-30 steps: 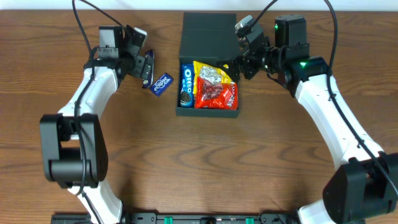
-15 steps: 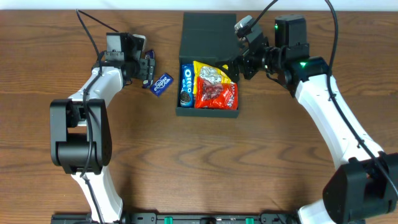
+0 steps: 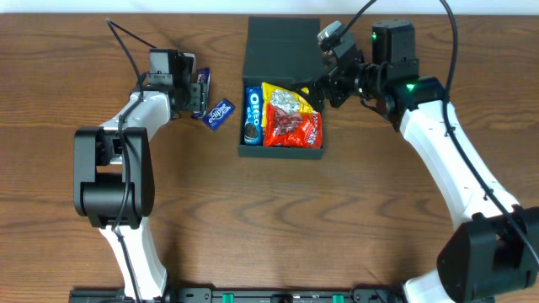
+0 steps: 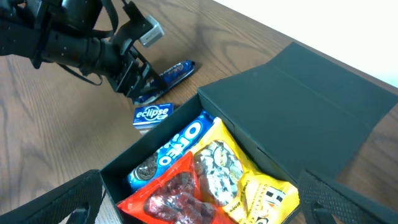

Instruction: Pack container

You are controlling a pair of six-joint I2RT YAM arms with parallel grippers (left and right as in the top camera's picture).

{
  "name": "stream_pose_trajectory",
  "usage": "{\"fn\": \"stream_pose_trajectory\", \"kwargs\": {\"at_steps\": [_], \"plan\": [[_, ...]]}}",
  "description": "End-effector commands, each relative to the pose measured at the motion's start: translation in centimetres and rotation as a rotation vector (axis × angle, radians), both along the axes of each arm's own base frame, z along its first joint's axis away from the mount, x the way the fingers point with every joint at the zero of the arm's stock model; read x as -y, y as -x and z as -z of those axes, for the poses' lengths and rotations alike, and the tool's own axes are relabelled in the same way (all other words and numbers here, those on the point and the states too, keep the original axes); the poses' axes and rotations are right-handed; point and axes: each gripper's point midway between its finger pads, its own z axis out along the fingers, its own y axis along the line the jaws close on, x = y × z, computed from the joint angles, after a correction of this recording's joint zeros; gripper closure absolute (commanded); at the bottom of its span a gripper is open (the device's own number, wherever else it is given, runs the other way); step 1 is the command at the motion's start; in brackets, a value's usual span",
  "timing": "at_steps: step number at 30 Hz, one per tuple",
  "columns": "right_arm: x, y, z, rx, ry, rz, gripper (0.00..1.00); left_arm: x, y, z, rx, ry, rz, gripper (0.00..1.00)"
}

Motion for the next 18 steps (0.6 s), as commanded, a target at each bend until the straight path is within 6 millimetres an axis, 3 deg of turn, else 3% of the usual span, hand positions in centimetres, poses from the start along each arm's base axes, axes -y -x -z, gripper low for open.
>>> {"fn": "stream_pose_trajectory", "kwargs": {"at_steps": [1, 4, 8, 13, 18], "plan": [[-0.14, -0.04, -0.54, -0.002, -0.019, -0.005, 0.01, -1.15, -0.05, 0.62, -0.011, -0.059, -0.047, 0.29], [-0.14, -0.04, -0.54, -0.002, -0.019, -0.004, 0.01, -1.17, -0.04, 0.63, -0.012, -0.060, -0.047, 0.33], [-0.14, -0.04, -0.53, -0.002, -0.019, -0.004, 0.01, -1.14, 0.05, 0.69, -0.016, -0.058, -0.046, 0.49], [-0.14, -0.04, -0.53, -0.002, -0.019, -0.004, 0.01, -0.70, 0.33, 0.84, -0.029, -0.038, -0.031, 0.56], [-0.08, -0.10, -0.50, -0.001, -0.016, 0.000, 0.01, -0.22, 0.39, 0.83, -0.030, -0.020, -0.006, 0.72]]}}
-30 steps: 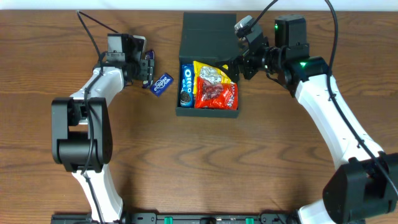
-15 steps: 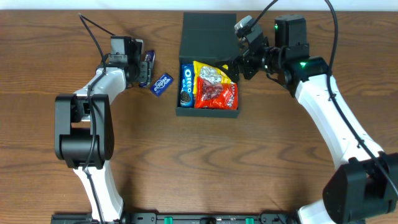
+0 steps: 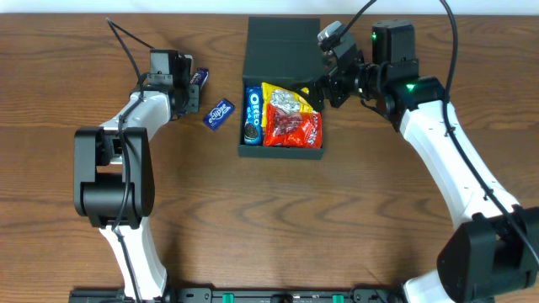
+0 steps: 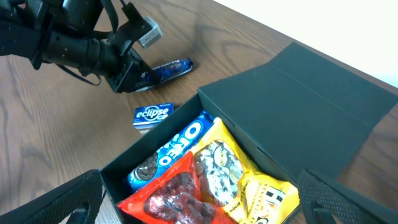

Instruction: Pack container

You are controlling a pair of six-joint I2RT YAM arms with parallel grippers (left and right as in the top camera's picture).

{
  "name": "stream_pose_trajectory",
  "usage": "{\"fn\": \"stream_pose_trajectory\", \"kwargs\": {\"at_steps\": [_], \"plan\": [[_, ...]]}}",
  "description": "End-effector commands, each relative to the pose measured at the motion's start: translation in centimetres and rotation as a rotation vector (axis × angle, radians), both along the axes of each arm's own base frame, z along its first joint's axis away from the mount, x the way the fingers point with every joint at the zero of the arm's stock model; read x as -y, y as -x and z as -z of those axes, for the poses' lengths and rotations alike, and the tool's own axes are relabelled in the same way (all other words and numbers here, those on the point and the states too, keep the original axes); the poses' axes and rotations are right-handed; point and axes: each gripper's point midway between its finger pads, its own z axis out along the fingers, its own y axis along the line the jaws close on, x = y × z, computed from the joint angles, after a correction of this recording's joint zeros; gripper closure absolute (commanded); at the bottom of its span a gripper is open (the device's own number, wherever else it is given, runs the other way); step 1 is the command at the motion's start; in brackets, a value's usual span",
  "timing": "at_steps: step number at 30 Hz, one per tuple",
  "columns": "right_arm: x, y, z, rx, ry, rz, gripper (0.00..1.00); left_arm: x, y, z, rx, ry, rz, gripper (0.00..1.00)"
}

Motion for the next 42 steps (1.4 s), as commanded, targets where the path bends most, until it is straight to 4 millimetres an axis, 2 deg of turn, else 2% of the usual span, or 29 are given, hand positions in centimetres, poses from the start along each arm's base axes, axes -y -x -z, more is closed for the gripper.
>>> {"fn": "stream_pose_trajectory", "kwargs": {"at_steps": [1, 4, 9, 12, 16, 18, 23, 26, 28, 31, 37, 42], "plan": [[0.0, -0.1, -0.5, -0.001, -0.014, 0.001, 0.01, 0.4, 0.1, 0.6, -0.013, 0.012, 0.015, 0.74], [0.2, -0.3, -0.4, 0.002, -0.004, 0.014, 0.01, 0.4, 0.1, 0.6, -0.013, 0.012, 0.015, 0.81], [0.4, -0.5, -0.3, 0.005, 0.006, 0.027, 0.01, 0.4, 0.0, 0.4, -0.010, 0.010, 0.013, 0.81], [1.4, -1.1, -0.1, 0.005, 0.023, 0.067, 0.01, 0.4, -0.3, -0.5, 0.007, 0.011, 0.013, 0.83], [4.5, -2.5, 0.3, -0.039, 0.020, 0.210, 0.01, 0.4, -1.2, -4.2, 0.084, 0.012, 0.013, 0.92], [5.9, -3.1, 0.3, -0.053, 0.016, 0.264, 0.01, 0.4, -1.5, -6.7, 0.136, 0.014, 0.013, 0.94], [9.0, -3.9, 0.4, -0.084, -0.010, 0.363, 0.01, 1.0, -1.5, -12.3, 0.243, 0.028, 0.010, 0.94], [10.1, -4.2, 0.4, -0.084, -0.010, 0.387, 0.01, 2.0, -1.0, -14.5, 0.274, 0.053, 0.005, 0.94], [10.7, -4.3, 0.4, -0.083, -0.011, 0.398, 0.01, 3.1, -0.4, -15.3, 0.271, 0.080, -0.001, 0.94], [11.5, -4.5, 0.5, -0.082, -0.004, 0.422, 0.01, 5.3, 0.6, -15.5, 0.241, 0.124, -0.005, 0.94], [13.2, -5.1, 0.8, -0.069, 0.048, 0.496, 0.01, 11.1, 3.1, -14.3, 0.151, 0.178, 0.026, 0.94], [13.3, -5.1, 0.9, -0.067, 0.054, 0.504, 0.01, 13.5, 5.5, -12.9, 0.072, 0.162, -0.047, 0.94]]}}
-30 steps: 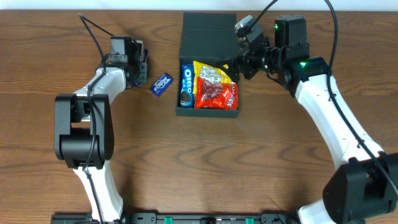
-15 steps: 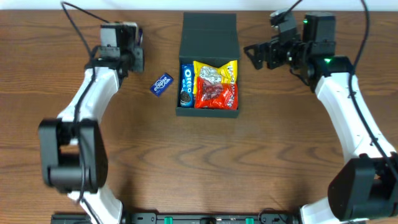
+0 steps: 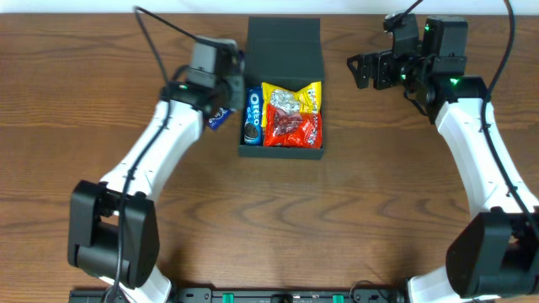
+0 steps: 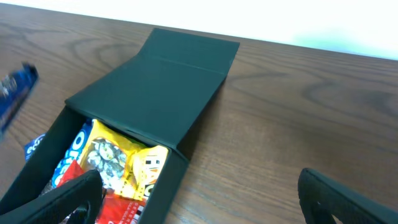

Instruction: Pack container

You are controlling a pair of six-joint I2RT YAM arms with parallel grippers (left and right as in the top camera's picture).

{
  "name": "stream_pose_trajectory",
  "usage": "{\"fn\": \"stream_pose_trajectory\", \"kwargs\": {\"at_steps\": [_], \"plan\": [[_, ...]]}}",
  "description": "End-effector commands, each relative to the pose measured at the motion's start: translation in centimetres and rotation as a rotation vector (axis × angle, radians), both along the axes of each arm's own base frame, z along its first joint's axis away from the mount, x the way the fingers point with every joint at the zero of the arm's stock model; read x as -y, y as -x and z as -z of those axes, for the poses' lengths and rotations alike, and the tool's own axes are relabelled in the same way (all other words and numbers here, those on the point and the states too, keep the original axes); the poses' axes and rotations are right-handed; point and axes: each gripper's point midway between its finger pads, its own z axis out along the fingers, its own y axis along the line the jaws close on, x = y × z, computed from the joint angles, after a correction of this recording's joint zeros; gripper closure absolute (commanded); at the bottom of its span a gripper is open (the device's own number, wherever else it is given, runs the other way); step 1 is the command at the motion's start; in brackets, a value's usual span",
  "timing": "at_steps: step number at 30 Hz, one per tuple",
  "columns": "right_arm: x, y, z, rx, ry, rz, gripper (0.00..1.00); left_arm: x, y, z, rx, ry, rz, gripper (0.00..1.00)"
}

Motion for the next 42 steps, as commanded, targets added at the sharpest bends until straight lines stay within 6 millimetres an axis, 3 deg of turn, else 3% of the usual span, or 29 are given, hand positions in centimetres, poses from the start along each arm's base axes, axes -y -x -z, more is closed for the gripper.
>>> {"fn": "stream_pose_trajectory", "kwargs": {"at_steps": [1, 11, 19, 20, 22, 25, 29, 31, 37, 42], "plan": [[0.7, -0.4, -0.4, 0.004, 0.003, 0.034, 0.01, 0.4, 0.5, -0.4, -0.015, -0.003, -0.108, 0.94], [0.7, -0.4, -0.4, 0.004, 0.003, 0.034, 0.01, 2.5, 3.5, 1.0, -0.121, 0.004, -0.157, 0.94], [0.7, -0.4, -0.3, 0.003, 0.003, 0.034, 0.01, 3.0, 3.9, 1.1, -0.124, -0.002, -0.144, 0.94], [0.7, -0.4, -0.3, 0.003, 0.003, 0.034, 0.01, 3.0, 3.9, 1.1, -0.125, -0.003, -0.144, 0.87], [0.7, -0.4, -0.3, 0.003, 0.003, 0.034, 0.01, 3.0, 3.9, 1.1, -0.125, -0.002, -0.143, 0.59], [0.7, -0.4, -0.3, 0.003, 0.002, 0.034, 0.01, 3.0, 3.8, 1.1, -0.122, -0.002, -0.143, 0.41], [0.7, -0.4, -0.3, 0.003, 0.003, 0.034, 0.01, 2.8, 3.7, 0.7, -0.101, -0.027, -0.110, 0.57], [0.7, -0.3, -0.3, 0.003, 0.002, 0.034, 0.01, 2.1, 3.3, -0.2, -0.059, -0.067, -0.111, 0.58], [0.7, -0.3, -0.3, 0.002, 0.002, 0.034, 0.01, -3.1, 1.6, -4.7, 0.143, -0.320, -0.200, 0.49], [0.7, -0.3, -0.3, 0.001, 0.002, 0.034, 0.01, -5.2, 0.1, -4.7, 0.150, -0.321, -0.191, 0.46]]}}
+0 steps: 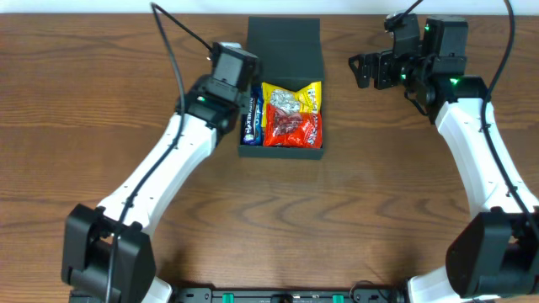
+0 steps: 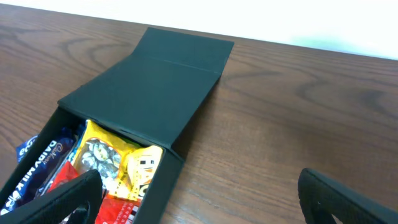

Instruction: Pack container

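Note:
The black box (image 1: 282, 150) lies open, its lid (image 2: 161, 81) folded back. Inside are a yellow bag (image 1: 290, 95) and a red bag (image 1: 293, 128). My left gripper (image 1: 242, 108) reaches in over the box's left wall, shut on a blue Dairy Milk bar (image 1: 249, 124), which hangs over the left side of the box. The right wrist view shows that bar (image 2: 37, 171) beside the yellow bag (image 2: 118, 163). My right gripper (image 1: 364, 71) is open and empty, to the right of the box and apart from it (image 2: 199, 205).
A blue Eclipse pack (image 2: 26, 147) peeks out just outside the box's left wall; overhead, my left arm hides it. Bare wooden table (image 1: 379, 210) lies in front of and right of the box. The table's far edge (image 2: 298, 45) runs close behind the lid.
My left gripper has carried the Dairy Milk bar from just outside the box's left wall to over the box's left side. The right arm has barely moved.
My left gripper was at the blue bar far left of the box, with the right gripper by the box's right rear corner. Later the left held the bar near the box and the right had drawn back. Now the bar is over the box.

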You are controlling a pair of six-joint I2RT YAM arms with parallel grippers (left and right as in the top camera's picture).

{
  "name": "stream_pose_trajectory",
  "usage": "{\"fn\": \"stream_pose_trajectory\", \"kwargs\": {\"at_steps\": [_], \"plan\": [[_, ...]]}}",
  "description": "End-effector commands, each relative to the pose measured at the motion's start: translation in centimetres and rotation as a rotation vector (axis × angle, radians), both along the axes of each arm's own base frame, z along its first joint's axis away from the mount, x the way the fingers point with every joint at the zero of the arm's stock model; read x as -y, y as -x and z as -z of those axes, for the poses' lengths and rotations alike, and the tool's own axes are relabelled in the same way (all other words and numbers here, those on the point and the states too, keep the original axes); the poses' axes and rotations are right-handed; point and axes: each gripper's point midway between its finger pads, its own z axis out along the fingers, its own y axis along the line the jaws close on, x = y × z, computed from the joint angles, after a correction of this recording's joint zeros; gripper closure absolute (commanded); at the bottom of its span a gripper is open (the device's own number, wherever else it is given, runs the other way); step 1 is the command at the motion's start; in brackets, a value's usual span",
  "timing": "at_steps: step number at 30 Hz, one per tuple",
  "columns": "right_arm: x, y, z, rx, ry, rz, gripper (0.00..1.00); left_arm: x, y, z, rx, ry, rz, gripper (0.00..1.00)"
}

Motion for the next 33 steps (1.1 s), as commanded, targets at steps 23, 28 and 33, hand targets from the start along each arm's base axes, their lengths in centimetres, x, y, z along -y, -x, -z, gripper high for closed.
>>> {"fn": "stream_pose_trajectory", "kwargs": {"at_steps": [23, 28, 33], "plan": [[0.4, 0.3, 0.2, -0.031, -0.009, 0.020, 0.01, -3.2, -4.3, 12.8, -0.231, -0.033, 0.460, 0.45], [0.4, 0.3, 0.2, -0.034, -0.009, 0.020, 0.01, -2.7, -3.5, 14.9, -0.284, -0.004, 0.495, 0.43], [0.4, 0.3, 0.2, -0.034, -0.009, 0.020, 0.01, -2.6, -3.3, 15.8, -0.300, -0.013, 0.524, 0.43]]}}
